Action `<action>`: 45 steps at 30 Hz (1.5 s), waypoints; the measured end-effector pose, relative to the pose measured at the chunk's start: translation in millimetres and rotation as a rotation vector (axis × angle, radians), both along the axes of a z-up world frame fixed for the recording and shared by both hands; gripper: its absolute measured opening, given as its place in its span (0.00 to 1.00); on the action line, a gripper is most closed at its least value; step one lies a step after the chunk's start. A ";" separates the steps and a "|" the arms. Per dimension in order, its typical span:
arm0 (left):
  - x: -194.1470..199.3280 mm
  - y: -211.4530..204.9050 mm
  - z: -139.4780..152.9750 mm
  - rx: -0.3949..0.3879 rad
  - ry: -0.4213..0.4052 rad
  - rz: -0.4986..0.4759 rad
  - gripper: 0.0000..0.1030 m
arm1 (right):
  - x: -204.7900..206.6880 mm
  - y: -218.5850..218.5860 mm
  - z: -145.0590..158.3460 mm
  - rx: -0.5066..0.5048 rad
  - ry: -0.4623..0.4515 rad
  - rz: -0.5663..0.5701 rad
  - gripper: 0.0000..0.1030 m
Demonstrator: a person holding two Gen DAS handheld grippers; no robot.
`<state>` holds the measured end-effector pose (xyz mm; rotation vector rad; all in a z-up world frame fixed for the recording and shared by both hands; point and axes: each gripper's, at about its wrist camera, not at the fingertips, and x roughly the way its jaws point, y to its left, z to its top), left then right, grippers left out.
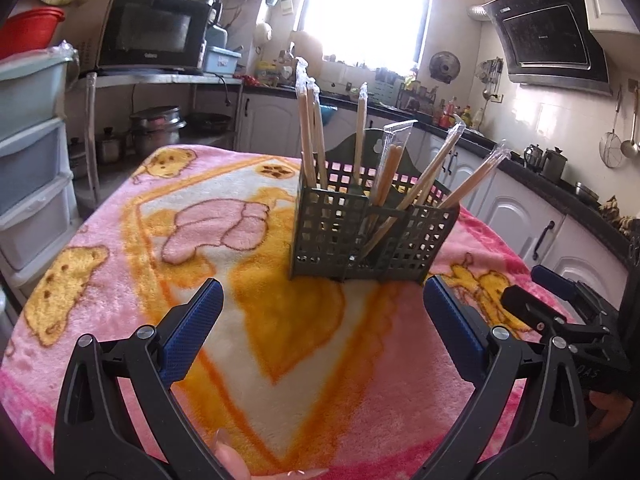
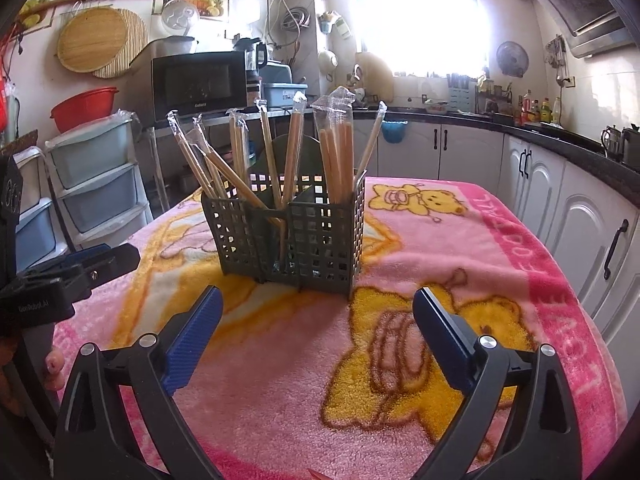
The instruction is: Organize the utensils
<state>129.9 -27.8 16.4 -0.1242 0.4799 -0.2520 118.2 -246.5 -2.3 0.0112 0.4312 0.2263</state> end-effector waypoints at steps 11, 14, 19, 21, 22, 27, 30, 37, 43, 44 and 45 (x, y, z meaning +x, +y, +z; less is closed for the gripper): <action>-11.4 -2.7 -0.6 0.012 -0.099 0.025 0.90 | -14.7 -3.2 1.7 0.034 -0.087 -0.021 0.94; -12.9 -3.5 -1.0 0.020 -0.119 0.029 0.90 | -20.1 -4.3 4.9 0.038 -0.134 -0.031 0.94; -16.5 -4.8 -2.9 0.032 -0.165 0.043 0.90 | -28.9 -2.4 7.8 0.027 -0.202 -0.041 0.94; -18.5 -4.5 -3.1 0.031 -0.186 0.051 0.90 | -32.1 -1.9 8.0 0.028 -0.226 -0.040 0.94; -19.4 -4.6 -3.1 0.034 -0.194 0.057 0.90 | -33.8 -1.2 7.6 0.026 -0.237 -0.038 0.94; -23.5 -2.2 -2.3 0.027 -0.230 0.070 0.90 | -40.4 3.5 5.4 0.022 -0.278 -0.035 0.94; -25.6 -1.2 -1.8 0.024 -0.244 0.071 0.90 | -43.9 5.5 5.0 0.021 -0.297 -0.043 0.94; -27.6 -0.5 -2.8 0.032 -0.251 0.076 0.90 | -46.6 8.1 4.1 0.014 -0.302 -0.053 0.94; -27.7 0.1 -2.7 0.033 -0.251 0.076 0.90 | -46.2 9.0 3.5 0.015 -0.301 -0.056 0.94; -27.9 0.5 -2.6 0.034 -0.251 0.077 0.90 | -46.2 8.9 3.5 0.015 -0.301 -0.056 0.94; -28.5 1.0 -2.5 0.033 -0.252 0.078 0.90 | -46.1 8.9 3.4 0.015 -0.301 -0.055 0.94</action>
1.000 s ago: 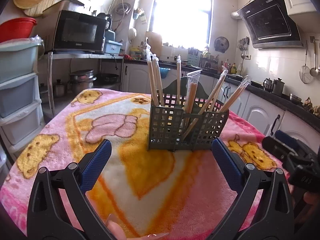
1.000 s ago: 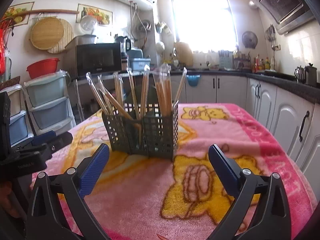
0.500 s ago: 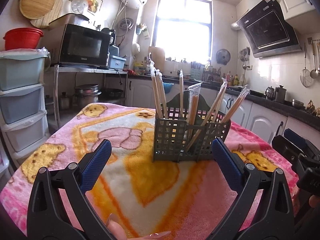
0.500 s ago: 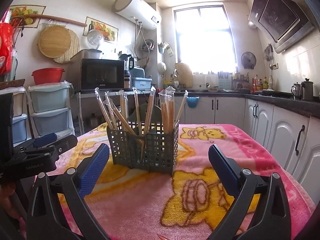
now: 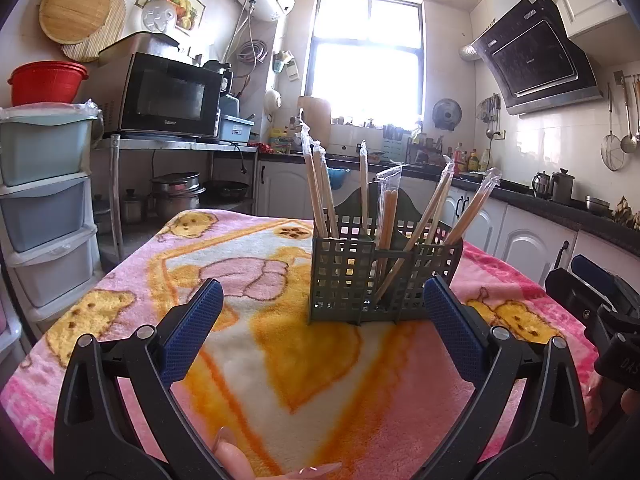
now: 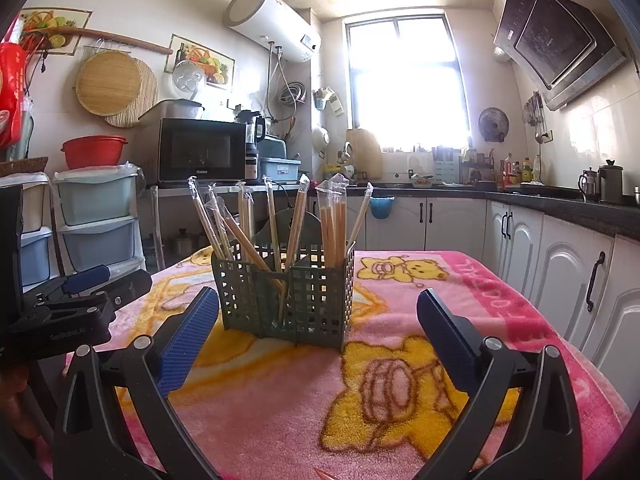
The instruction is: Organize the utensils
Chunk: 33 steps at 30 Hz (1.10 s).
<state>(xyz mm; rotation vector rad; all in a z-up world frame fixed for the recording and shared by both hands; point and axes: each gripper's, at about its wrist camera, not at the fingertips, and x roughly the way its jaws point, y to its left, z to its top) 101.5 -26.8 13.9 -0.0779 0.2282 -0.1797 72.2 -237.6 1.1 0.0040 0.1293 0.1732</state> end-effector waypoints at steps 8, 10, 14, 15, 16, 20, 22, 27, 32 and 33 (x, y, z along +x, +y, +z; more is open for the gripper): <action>0.0 0.7 0.0 -0.002 -0.001 -0.001 0.90 | 0.5 0.3 -0.1 -0.002 0.003 0.001 0.94; -0.2 0.6 0.1 -0.001 -0.001 0.001 0.90 | 0.6 0.7 -1.1 -0.002 0.002 0.001 0.94; -0.3 1.2 0.0 -0.003 0.000 0.000 0.90 | 0.6 0.8 -0.9 -0.002 0.002 0.001 0.94; -0.1 1.2 0.0 -0.003 0.000 0.000 0.90 | 0.6 0.8 -0.9 -0.002 0.003 0.001 0.94; -0.3 0.9 -0.1 -0.002 0.000 0.000 0.90 | 0.8 0.9 -1.0 -0.002 0.003 0.000 0.94; -0.4 0.8 0.0 -0.003 0.000 -0.001 0.90 | 0.7 0.8 -1.0 -0.001 0.003 -0.001 0.94; -0.7 1.1 0.0 -0.003 -0.001 0.001 0.90 | 0.4 0.8 -1.4 -0.002 0.002 -0.001 0.94; -0.7 1.1 0.0 -0.001 -0.002 -0.002 0.90 | -0.1 1.0 -2.4 0.000 0.000 -0.003 0.94; 1.5 0.0 -0.8 0.006 0.001 0.001 0.90 | -1.3 -0.1 -3.2 0.006 0.000 -0.008 0.94; 1.3 0.2 -0.7 0.004 0.000 -0.001 0.90 | -1.7 -0.3 -3.5 0.008 -0.001 -0.009 0.94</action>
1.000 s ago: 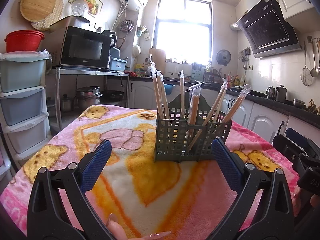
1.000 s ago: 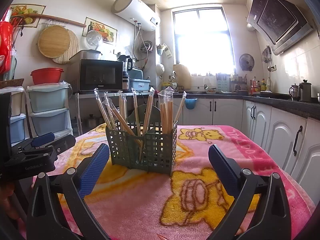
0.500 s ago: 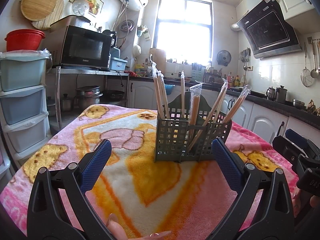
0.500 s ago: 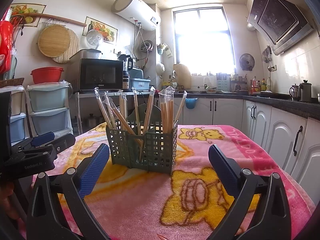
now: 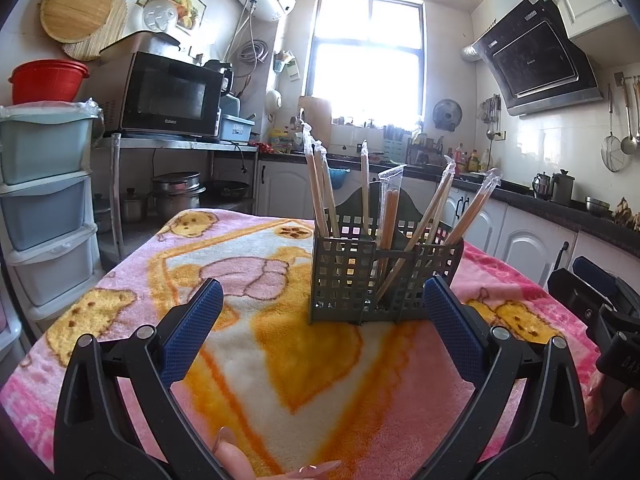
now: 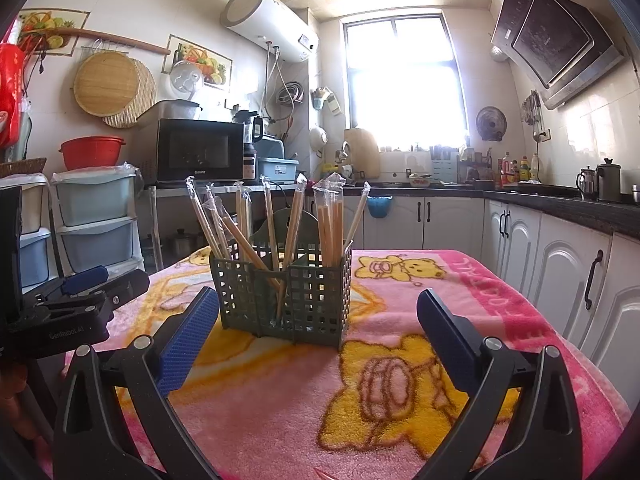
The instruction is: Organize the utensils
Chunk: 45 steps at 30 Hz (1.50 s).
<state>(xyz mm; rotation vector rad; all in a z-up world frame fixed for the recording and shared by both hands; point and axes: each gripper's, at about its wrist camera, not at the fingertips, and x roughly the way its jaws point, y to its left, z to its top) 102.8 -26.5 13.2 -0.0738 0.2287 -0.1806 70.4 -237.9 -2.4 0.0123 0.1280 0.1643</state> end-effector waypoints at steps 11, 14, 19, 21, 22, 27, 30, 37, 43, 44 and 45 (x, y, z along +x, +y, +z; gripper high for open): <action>1.4 0.1 -1.5 -0.011 0.008 0.013 0.90 | -1.1 -0.7 0.5 0.002 0.002 -0.002 0.94; 0.8 0.1 -1.4 -0.009 0.007 0.014 0.90 | -0.9 -1.2 0.3 0.003 0.002 -0.002 0.94; 0.6 -0.1 -1.6 -0.005 0.010 0.020 0.90 | -0.5 -1.1 0.3 0.002 0.003 -0.002 0.94; 1.0 -0.3 -1.7 -0.008 0.011 0.021 0.90 | -1.1 -1.1 0.3 0.002 0.002 -0.003 0.94; 0.8 0.1 -1.8 -0.008 0.011 0.022 0.90 | -1.4 -1.2 0.3 0.002 0.002 -0.003 0.94; 0.6 -0.7 -2.1 -0.004 0.012 0.023 0.90 | -0.8 -1.1 0.3 0.001 0.004 -0.003 0.94; 1.0 -1.0 -2.1 0.004 0.014 0.034 0.90 | -1.3 -1.1 0.1 -0.001 0.002 -0.005 0.94; 2.1 -1.2 -2.0 0.018 0.020 0.063 0.90 | -0.9 -1.7 0.8 -0.007 0.013 -0.015 0.94; 9.9 13.4 1.0 -0.017 0.088 0.090 0.90 | 9.4 -14.4 4.4 0.027 0.083 -0.053 0.94; 16.4 20.5 1.8 -0.005 0.142 0.116 0.90 | 16.4 -21.8 5.1 0.035 0.123 -0.068 0.94; 23.8 31.0 2.0 0.005 0.198 0.153 0.90 | 22.7 -27.4 5.3 0.030 0.157 -0.083 0.94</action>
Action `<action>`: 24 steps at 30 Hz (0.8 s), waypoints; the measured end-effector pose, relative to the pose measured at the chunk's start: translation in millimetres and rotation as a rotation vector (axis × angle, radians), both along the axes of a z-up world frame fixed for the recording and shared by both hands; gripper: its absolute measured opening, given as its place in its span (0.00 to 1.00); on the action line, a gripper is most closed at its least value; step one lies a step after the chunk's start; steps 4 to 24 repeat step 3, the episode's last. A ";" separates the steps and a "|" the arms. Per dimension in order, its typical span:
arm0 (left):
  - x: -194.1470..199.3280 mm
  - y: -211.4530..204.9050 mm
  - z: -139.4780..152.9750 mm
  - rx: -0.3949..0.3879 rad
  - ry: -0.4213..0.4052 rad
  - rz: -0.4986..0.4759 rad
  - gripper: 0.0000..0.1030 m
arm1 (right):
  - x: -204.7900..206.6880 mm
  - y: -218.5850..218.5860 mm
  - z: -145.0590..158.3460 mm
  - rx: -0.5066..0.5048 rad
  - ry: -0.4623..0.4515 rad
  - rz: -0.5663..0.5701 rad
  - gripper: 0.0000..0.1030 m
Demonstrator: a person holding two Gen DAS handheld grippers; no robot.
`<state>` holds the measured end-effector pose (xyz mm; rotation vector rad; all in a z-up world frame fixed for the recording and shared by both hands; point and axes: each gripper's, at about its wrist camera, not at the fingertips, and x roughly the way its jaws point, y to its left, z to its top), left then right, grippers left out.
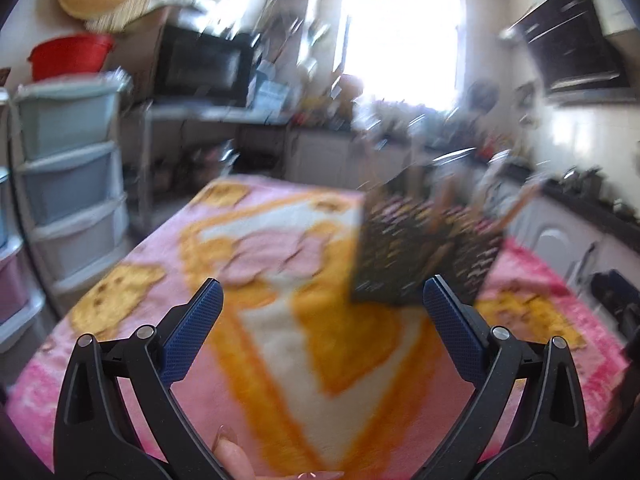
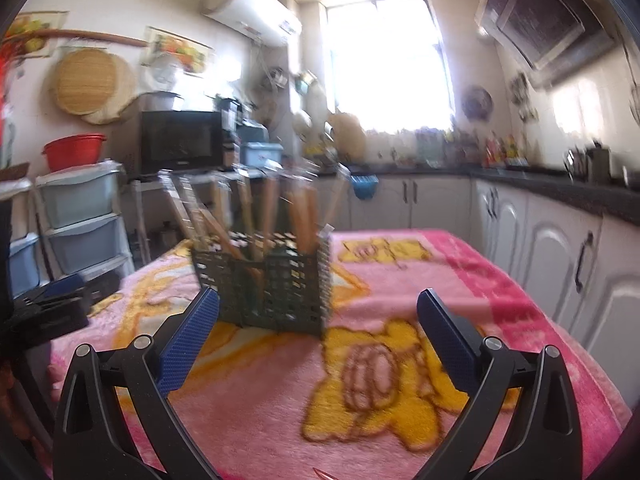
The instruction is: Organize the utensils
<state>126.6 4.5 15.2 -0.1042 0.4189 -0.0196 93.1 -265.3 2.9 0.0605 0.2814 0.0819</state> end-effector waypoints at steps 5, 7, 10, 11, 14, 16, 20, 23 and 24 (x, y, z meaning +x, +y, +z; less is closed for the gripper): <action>23.3 39.5 -2.5 0.021 0.144 0.101 0.90 | 29.5 -29.4 -3.3 -0.069 0.144 -0.135 0.94; 23.3 39.5 -2.5 0.021 0.144 0.101 0.90 | 29.5 -29.4 -3.3 -0.069 0.144 -0.135 0.94; 23.3 39.5 -2.5 0.021 0.144 0.101 0.90 | 29.5 -29.4 -3.3 -0.069 0.144 -0.135 0.94; 23.3 39.5 -2.5 0.021 0.144 0.101 0.90 | 29.5 -29.4 -3.3 -0.069 0.144 -0.135 0.94; 23.3 39.5 -2.5 0.021 0.144 0.101 0.90 | 29.5 -29.4 -3.3 -0.069 0.144 -0.135 0.94; 23.3 39.5 -2.5 0.021 0.144 0.101 0.90 | 29.5 -29.4 -3.3 -0.069 0.144 -0.135 0.94; 23.3 39.5 -2.5 0.021 0.144 0.101 0.90 | 29.5 -29.4 -3.3 -0.069 0.144 -0.135 0.94; 23.3 39.5 -2.5 0.021 0.144 0.101 0.90 | 29.5 -29.4 -3.3 -0.069 0.144 -0.135 0.94; 23.3 39.5 -2.5 0.021 0.144 0.101 0.90 | 29.5 -29.4 -3.3 -0.069 0.144 -0.135 0.94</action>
